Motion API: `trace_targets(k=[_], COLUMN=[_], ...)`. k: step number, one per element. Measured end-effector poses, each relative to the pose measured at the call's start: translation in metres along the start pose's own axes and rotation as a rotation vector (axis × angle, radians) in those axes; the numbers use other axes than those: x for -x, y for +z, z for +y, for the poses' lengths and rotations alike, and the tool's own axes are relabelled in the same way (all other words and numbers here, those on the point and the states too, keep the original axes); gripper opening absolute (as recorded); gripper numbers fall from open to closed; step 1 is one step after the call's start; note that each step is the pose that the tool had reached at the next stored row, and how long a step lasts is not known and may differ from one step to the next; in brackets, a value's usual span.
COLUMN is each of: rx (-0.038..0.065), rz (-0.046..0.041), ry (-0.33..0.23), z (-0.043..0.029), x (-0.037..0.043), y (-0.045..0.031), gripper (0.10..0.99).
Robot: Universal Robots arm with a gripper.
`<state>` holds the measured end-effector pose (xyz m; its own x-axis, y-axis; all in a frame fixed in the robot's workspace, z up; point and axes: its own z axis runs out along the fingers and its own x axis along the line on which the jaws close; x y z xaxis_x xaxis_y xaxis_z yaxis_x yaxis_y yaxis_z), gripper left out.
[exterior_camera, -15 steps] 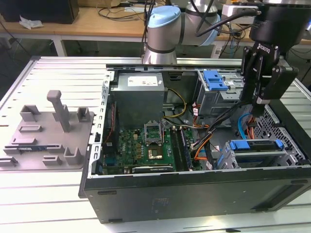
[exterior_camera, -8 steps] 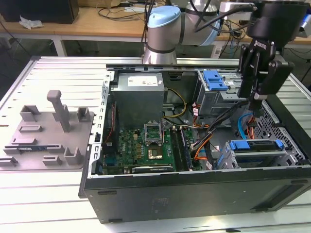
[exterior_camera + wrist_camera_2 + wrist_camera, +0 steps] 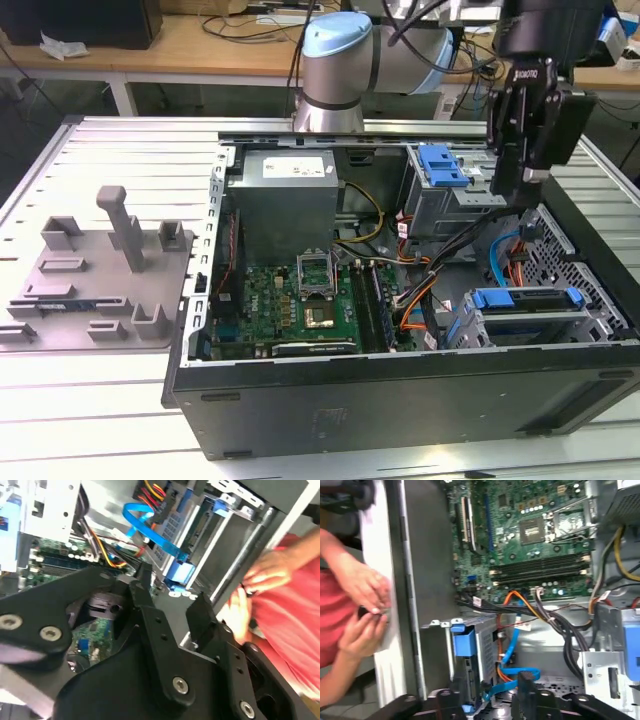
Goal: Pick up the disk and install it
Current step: 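Insert the first disk wire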
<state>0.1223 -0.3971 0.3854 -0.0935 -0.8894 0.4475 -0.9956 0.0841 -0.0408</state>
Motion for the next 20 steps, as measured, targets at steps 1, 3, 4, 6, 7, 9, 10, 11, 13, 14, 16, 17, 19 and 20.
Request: trace_targets(k=[1,3,4,6,7,9,10,11,13,14,16,17,19,20], rx=[0.000,0.000,0.002,0.004,0.006,0.010,0.011,0.012,0.013,0.013,0.016,0.018,0.021,0.023], rz=[0.0141,0.0378,0.0424,0.0470,0.0469,0.0473,0.0474,0.0475,0.0475,0.0483,0.0526,0.0541,0.0566,0.0575], ry=[0.000,-0.002,-0.003,-0.004,-0.005,-0.007,-0.008,-0.009,-0.009,-0.007,-0.001,0.001,0.008,0.012], z=[-0.0001,-0.0016,-0.0041,-0.0114,-0.0178,-0.0295,-0.0337,-0.0385,-0.0423,-0.0423,-0.0422,-0.0421,-0.0421,-0.0421], x=[0.0026,0.0084,0.0104,0.0139,0.0156,0.0181,0.0190,0.0201,0.0223,0.0230,0.0244,0.0249,0.0259,0.0265], y=[-0.0009,-0.0022,-0.0021,-0.0022,-0.0018,-0.0005,0.0003,0.0015,0.0051,0.0064,0.0090,0.0098,0.0114,0.0124], gripper=[0.482,0.412,0.412,0.412,0.412,0.412,0.412,0.412,0.412,0.412,0.412,0.412,0.412,0.412])
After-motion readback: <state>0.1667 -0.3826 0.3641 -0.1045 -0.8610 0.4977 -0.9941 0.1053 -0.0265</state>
